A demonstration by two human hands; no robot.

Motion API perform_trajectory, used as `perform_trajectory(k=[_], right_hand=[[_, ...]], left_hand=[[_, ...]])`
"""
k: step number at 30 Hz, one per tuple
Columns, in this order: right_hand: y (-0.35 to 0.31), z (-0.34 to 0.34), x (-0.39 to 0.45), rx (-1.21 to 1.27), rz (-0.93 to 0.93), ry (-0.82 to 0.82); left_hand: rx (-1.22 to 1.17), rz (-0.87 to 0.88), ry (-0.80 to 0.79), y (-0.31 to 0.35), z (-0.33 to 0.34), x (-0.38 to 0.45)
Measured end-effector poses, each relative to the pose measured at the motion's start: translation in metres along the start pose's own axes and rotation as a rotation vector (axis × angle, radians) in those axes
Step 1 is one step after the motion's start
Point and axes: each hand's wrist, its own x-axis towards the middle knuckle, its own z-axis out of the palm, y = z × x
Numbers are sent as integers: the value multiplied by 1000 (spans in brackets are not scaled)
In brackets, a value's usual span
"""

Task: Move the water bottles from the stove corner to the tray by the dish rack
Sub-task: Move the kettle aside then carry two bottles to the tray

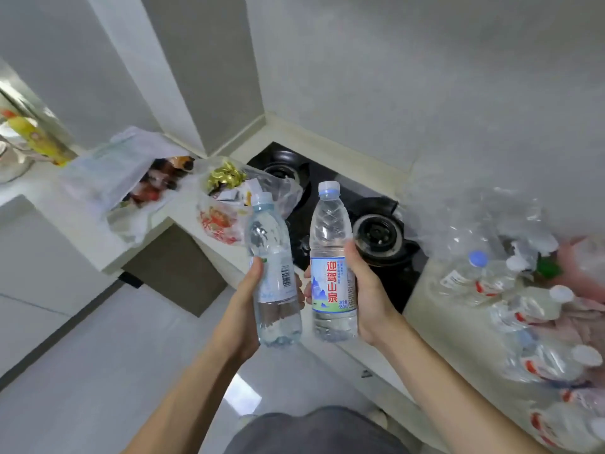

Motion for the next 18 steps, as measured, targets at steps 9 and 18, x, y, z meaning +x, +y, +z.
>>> perform_trajectory(k=[9, 18], right_hand=[[62, 210, 70, -44, 206, -267], [159, 396, 115, -306, 350, -562]], left_hand=[[-253, 198, 181, 88, -153, -107], [-287, 465, 666, 133, -273, -236]])
